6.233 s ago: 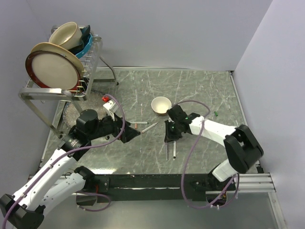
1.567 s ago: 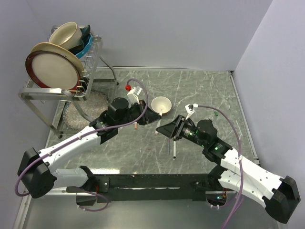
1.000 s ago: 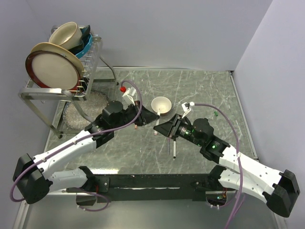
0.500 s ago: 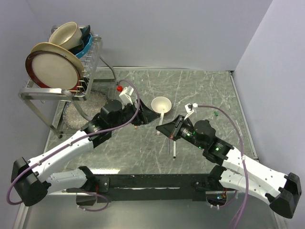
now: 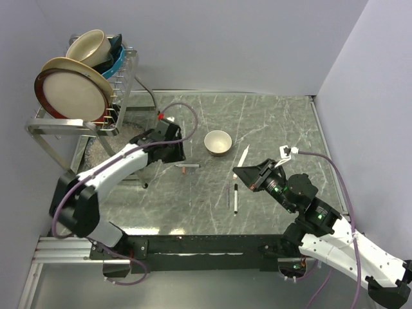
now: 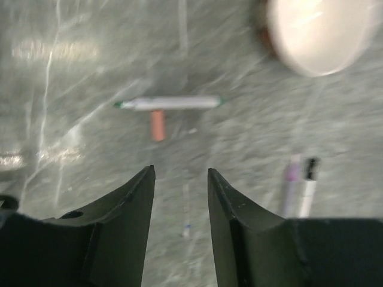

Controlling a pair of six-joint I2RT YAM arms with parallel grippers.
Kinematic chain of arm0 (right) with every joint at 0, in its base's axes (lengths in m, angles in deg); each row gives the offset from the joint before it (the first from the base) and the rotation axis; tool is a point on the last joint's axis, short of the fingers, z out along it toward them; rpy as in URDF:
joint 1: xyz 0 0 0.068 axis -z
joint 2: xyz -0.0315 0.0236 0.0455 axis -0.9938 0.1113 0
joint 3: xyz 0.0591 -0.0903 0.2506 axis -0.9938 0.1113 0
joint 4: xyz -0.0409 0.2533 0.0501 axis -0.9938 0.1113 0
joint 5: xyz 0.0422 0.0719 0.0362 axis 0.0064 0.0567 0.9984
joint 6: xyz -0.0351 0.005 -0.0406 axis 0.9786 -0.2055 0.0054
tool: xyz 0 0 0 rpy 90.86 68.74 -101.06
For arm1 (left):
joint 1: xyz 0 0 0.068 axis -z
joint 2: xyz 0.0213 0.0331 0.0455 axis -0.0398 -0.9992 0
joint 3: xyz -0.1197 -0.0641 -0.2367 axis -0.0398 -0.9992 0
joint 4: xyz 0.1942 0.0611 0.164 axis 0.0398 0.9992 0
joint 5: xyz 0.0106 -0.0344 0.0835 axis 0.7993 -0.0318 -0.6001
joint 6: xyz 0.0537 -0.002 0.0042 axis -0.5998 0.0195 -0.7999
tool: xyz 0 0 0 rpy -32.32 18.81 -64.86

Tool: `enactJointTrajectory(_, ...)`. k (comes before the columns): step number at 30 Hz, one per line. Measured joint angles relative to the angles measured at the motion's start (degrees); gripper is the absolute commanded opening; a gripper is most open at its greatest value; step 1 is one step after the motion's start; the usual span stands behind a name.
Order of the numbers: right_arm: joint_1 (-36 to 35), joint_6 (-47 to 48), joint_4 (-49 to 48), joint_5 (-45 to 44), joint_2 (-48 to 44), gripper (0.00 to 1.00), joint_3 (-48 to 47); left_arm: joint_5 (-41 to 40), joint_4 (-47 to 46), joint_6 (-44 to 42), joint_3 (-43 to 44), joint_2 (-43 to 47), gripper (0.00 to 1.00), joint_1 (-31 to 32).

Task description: Insert the pens into the pen caps

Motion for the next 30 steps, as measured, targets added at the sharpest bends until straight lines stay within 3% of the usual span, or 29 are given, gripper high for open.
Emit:
enactJointTrajectory(11,0.0,0.5,1.9,-1.1,-0.9,0.0,0.2,0.3,2.2,-3.8,1.0,-16.4,0.41,0.0)
enactJointTrajectory(30,0.0,1.5,2.2,-1.6,0.2,0.0,0.1,-0.5,0.1,-7.7,3.8,-22.3,0.38,0.1)
